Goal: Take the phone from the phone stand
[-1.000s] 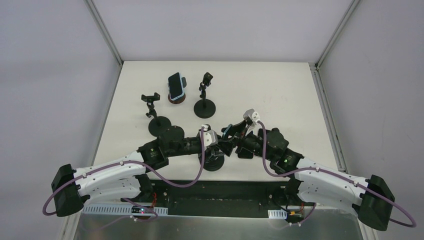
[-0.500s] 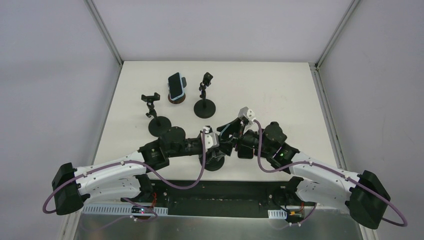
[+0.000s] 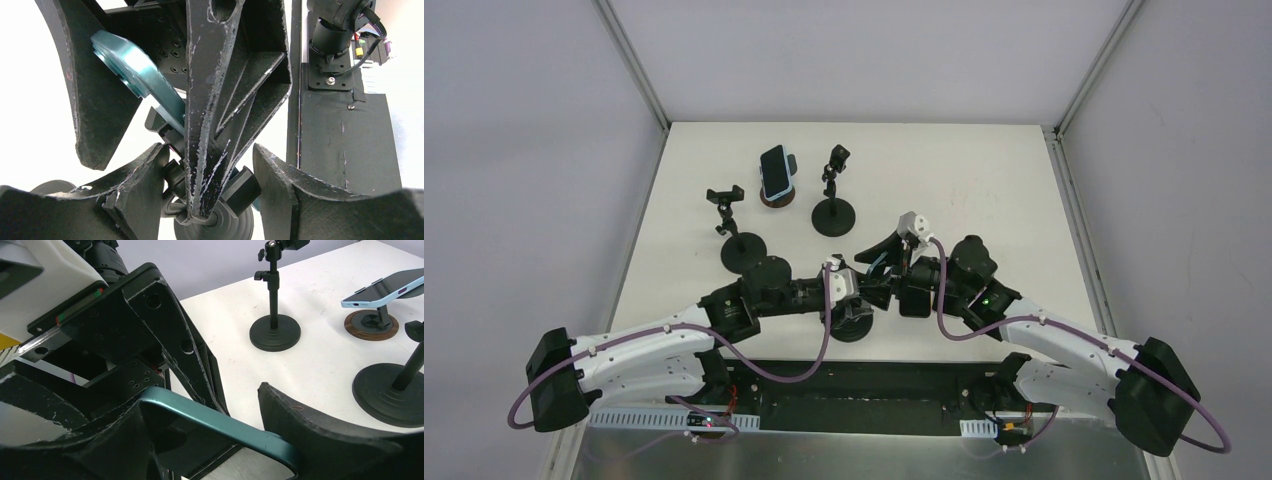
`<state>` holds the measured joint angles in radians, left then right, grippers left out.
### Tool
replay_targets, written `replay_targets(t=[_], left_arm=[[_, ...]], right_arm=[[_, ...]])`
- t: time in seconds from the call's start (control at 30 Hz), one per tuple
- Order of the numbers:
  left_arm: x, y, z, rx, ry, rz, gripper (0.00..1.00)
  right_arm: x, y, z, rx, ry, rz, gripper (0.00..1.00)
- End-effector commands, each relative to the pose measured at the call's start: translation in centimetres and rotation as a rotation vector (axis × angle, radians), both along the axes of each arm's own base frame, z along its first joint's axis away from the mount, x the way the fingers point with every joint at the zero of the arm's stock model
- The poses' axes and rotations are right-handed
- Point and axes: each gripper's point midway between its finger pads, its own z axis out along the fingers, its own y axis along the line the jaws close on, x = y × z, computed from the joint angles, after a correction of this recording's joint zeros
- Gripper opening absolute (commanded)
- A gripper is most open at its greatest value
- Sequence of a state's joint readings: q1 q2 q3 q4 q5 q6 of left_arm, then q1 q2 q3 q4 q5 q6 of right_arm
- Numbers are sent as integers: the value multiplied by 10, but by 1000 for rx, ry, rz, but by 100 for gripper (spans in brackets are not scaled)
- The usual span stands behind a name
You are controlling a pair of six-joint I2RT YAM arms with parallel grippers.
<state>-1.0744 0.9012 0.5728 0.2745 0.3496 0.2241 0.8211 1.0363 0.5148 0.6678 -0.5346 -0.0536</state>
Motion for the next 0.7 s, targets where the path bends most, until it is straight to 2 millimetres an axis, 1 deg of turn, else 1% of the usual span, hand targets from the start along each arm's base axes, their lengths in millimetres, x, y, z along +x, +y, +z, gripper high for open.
replay_targets(t=[0.0, 0.23, 0.3, 0.37, 0.43, 0.47, 0.57, 0.6, 0.67], left_arm=[[-112, 9, -10, 22, 166, -472, 0], [-113, 12, -8, 11, 161, -469, 0], [-111, 13, -9, 10, 162, -454, 0], [-108, 13, -12, 13, 161, -431, 0], [-103, 13, -14, 16, 159, -400, 0], [-99, 13, -14, 15, 157, -377, 0], [-87, 12, -16, 15, 145, -302, 0], [-83, 13, -16, 16, 139, -281, 0], [-77, 13, -17, 15, 128, -248, 0]], right_arm=[[95, -61, -62, -278, -87, -437, 0], [90, -66, -74, -331, -103, -423, 0], [85, -64, -75, -346, -94, -391, 0], [80, -60, -68, -331, -68, -361, 0], [78, -58, -55, -293, -20, -369, 0], [78, -57, -47, -268, 13, -383, 4], [71, -51, -21, -188, 108, -373, 53], [68, -50, -11, -152, 137, -369, 66], [64, -45, 5, -79, 206, -370, 80]])
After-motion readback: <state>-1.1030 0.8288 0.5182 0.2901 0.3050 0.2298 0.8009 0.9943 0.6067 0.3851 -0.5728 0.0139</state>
